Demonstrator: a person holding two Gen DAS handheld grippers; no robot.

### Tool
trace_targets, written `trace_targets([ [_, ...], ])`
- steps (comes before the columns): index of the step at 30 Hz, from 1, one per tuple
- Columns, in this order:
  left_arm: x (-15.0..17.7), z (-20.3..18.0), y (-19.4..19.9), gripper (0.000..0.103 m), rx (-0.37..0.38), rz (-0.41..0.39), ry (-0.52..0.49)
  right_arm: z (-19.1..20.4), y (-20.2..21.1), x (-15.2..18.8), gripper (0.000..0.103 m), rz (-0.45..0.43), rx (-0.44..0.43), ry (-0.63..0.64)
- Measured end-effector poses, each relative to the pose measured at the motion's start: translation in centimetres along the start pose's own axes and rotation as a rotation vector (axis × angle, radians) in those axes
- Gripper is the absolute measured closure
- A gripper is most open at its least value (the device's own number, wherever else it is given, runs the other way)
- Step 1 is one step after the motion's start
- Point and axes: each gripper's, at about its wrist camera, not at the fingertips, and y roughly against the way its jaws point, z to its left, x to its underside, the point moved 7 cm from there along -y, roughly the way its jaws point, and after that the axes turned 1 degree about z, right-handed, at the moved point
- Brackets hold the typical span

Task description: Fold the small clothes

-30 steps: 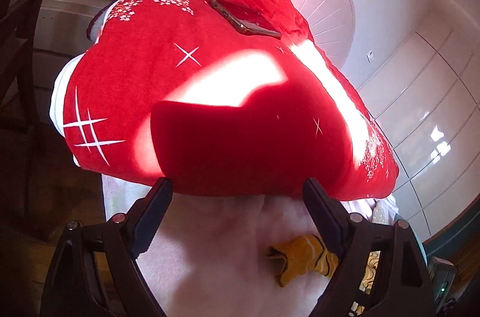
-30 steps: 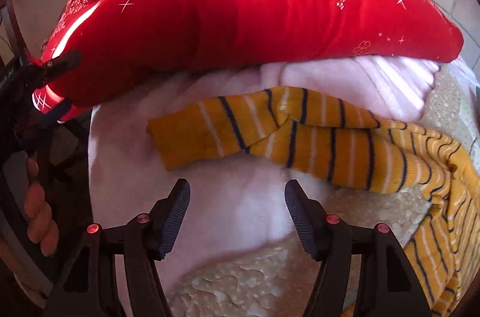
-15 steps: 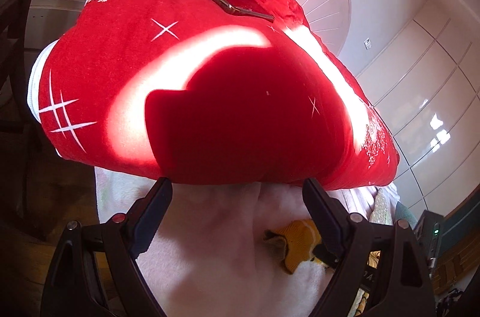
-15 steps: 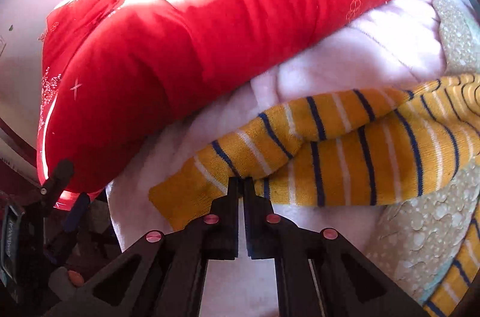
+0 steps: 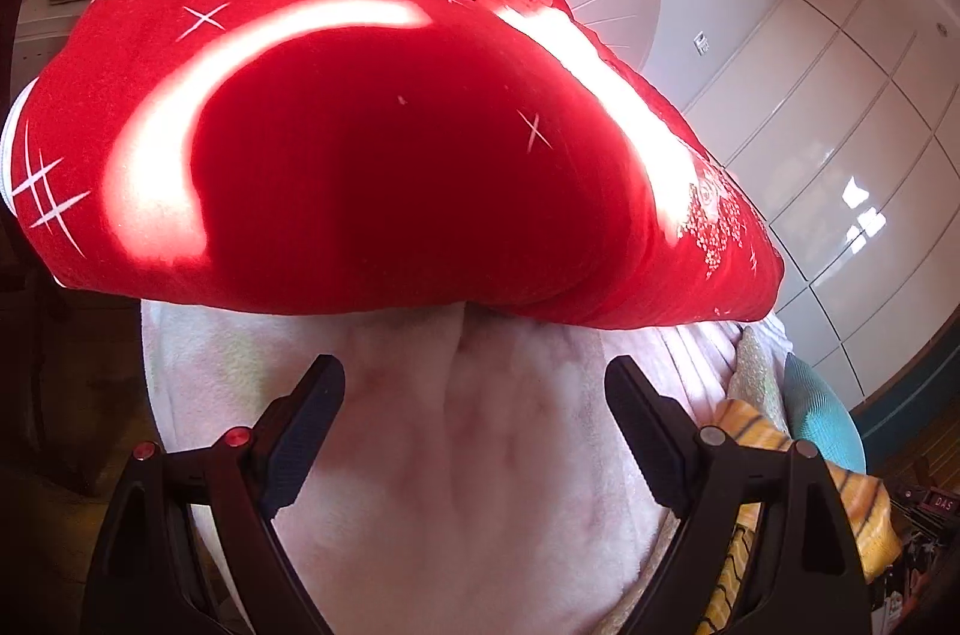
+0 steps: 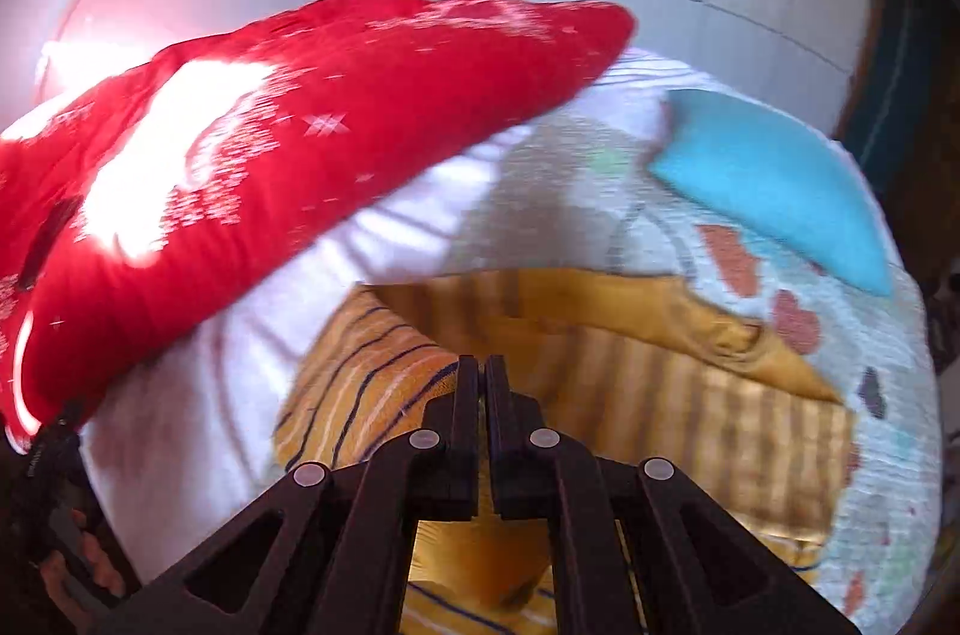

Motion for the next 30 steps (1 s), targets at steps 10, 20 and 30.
trace_targets([
  [10,5.4,-8.5,0.4,0.015,0.127,0.071,-0.21,-26.5,-0.3,10.8,0.095,0.186,0.374,-0.425],
  [20,11.7,-14.9,0.2,0.015,0.213,0.164,-0.392,-23.0,-4.1,12.8,0.043,0.152,0.091,-0.505],
  [30,12.4,-14.7,-1.0,0.015,0.201,0.201,-0.397,-20.0,-6.4,11.1,0.094,0.131,0.039,-0.408],
])
